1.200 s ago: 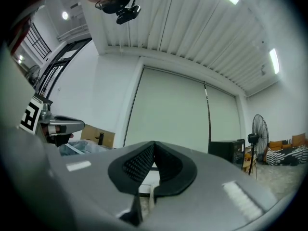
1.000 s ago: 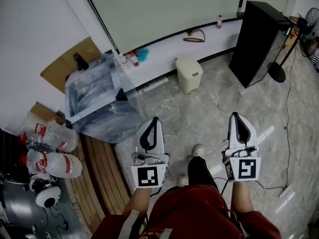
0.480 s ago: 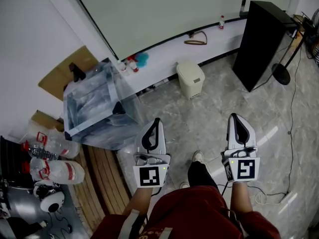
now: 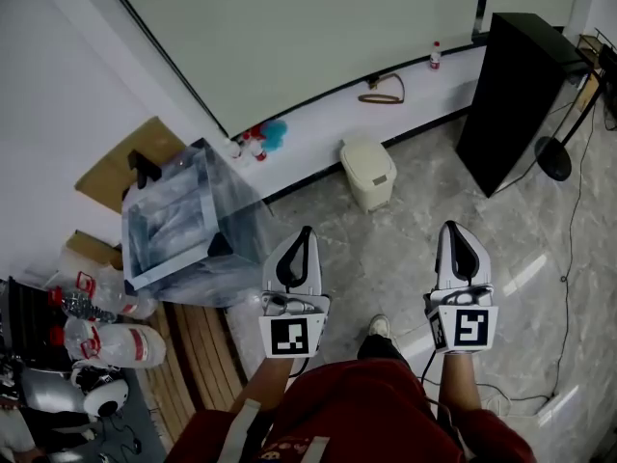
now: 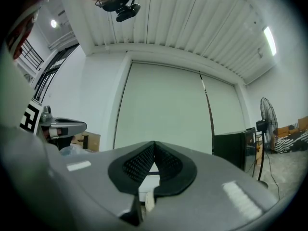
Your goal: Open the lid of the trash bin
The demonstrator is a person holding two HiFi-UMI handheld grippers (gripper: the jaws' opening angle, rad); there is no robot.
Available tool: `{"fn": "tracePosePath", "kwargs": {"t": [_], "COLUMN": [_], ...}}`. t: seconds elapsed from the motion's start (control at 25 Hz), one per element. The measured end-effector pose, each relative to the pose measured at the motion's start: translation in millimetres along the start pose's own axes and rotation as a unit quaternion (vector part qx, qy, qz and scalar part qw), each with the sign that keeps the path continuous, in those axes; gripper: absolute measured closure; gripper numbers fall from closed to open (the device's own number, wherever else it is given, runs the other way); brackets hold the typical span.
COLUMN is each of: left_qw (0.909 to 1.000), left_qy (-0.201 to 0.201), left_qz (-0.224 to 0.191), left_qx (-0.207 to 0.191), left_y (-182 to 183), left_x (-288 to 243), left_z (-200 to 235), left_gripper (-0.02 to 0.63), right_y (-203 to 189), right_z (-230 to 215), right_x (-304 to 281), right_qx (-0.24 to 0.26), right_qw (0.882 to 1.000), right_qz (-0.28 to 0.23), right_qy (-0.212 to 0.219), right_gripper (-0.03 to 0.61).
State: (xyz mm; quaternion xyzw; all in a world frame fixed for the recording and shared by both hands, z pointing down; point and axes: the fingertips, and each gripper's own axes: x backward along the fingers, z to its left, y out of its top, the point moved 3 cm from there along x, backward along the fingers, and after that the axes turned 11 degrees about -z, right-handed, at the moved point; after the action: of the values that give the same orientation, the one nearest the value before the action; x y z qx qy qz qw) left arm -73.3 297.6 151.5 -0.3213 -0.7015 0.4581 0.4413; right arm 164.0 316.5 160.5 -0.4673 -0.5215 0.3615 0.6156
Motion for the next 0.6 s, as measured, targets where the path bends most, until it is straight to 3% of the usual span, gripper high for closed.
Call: {"fn": "tracePosePath", "kwargs": {"t": [0.6], "left_qw": [0.9995], "left_qy": [0.025], "left_qz": [-0.017], "left_qx": [-0.007], "left_y": [-43], "left_x": [-105], "left_z": [-9], "left_gripper": [0.609], "right_y": [-40], "right_z": [-74], "right_x": [-85], "right_qx": [0.008], "right_qw": [1.000], "right_qz": [0.008], "right_qy": [0.011], "right_gripper": [0.578]}}
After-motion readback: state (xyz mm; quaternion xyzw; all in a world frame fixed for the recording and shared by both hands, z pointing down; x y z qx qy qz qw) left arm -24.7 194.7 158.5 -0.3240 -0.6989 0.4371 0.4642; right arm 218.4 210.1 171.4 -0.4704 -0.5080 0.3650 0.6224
